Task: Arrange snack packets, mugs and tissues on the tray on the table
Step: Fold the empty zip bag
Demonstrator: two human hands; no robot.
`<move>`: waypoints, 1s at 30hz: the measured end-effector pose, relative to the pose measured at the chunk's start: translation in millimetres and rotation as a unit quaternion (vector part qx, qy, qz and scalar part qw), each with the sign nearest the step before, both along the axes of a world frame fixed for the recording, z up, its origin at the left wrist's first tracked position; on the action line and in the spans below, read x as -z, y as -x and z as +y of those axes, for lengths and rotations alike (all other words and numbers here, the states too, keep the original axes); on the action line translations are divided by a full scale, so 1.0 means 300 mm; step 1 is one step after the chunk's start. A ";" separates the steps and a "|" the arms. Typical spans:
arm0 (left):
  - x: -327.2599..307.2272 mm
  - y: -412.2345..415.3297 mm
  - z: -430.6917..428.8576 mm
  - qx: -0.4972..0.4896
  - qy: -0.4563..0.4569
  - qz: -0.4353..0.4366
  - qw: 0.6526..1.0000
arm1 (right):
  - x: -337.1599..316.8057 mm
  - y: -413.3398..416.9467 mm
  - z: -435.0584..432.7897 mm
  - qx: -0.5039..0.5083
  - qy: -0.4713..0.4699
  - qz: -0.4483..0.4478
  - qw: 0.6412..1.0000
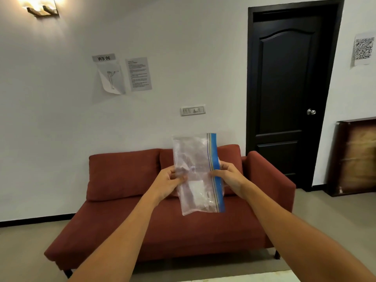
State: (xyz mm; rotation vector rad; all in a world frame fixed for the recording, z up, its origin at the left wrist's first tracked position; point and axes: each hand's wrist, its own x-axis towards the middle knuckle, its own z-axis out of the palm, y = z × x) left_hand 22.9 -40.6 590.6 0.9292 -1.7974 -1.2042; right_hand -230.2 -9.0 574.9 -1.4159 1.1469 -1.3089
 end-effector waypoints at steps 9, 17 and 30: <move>0.033 -0.011 -0.019 -0.040 -0.048 0.014 0.998 | 0.067 0.009 -0.011 0.049 0.031 0.010 0.998; 0.020 0.008 -0.015 0.022 -0.231 0.147 0.962 | 0.060 -0.009 -0.026 0.082 0.057 -0.075 0.992; 0.062 -0.006 -0.069 -0.074 0.029 -0.050 0.996 | 0.002 0.067 -0.041 0.046 0.005 0.062 0.997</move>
